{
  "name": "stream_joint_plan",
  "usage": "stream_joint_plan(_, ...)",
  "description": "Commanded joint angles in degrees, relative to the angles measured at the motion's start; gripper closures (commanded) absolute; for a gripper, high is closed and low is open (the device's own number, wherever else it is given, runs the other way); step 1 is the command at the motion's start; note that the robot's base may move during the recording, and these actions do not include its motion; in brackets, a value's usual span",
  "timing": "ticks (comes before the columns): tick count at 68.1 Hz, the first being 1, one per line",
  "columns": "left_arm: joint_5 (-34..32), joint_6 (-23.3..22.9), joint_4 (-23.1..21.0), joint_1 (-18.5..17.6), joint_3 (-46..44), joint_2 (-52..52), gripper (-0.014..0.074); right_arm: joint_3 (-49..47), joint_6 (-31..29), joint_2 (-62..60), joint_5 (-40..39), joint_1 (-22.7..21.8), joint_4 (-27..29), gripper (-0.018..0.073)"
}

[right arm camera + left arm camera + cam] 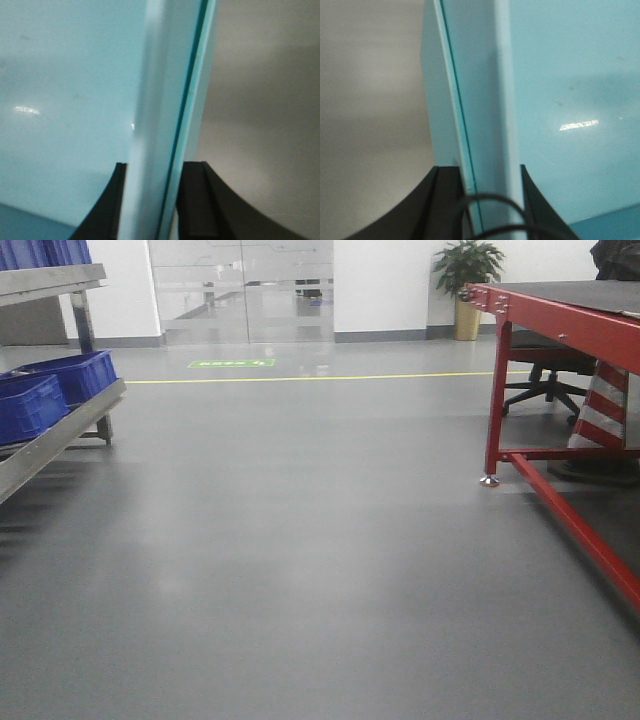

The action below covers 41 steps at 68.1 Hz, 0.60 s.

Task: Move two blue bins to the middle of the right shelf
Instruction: 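Drive past the red workbench holding the light blue bin in both grippers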

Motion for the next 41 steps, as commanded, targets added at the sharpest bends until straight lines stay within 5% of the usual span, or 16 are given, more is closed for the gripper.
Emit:
stream_joint_plan(1, -7.3, 0.1, -1.9, 0.2, -1.1, -1.2, 0.0707, -0.7, 0.0, -0.6, -2.9, -0.5, -1.0, 0.0713)
stream_joint_plan(41, -7.3, 0.1, -1.9, 0.2, -1.1, -1.2, 0.0707, -0.7, 0.0, -0.6, -2.9, -0.5, -1.0, 0.0713)
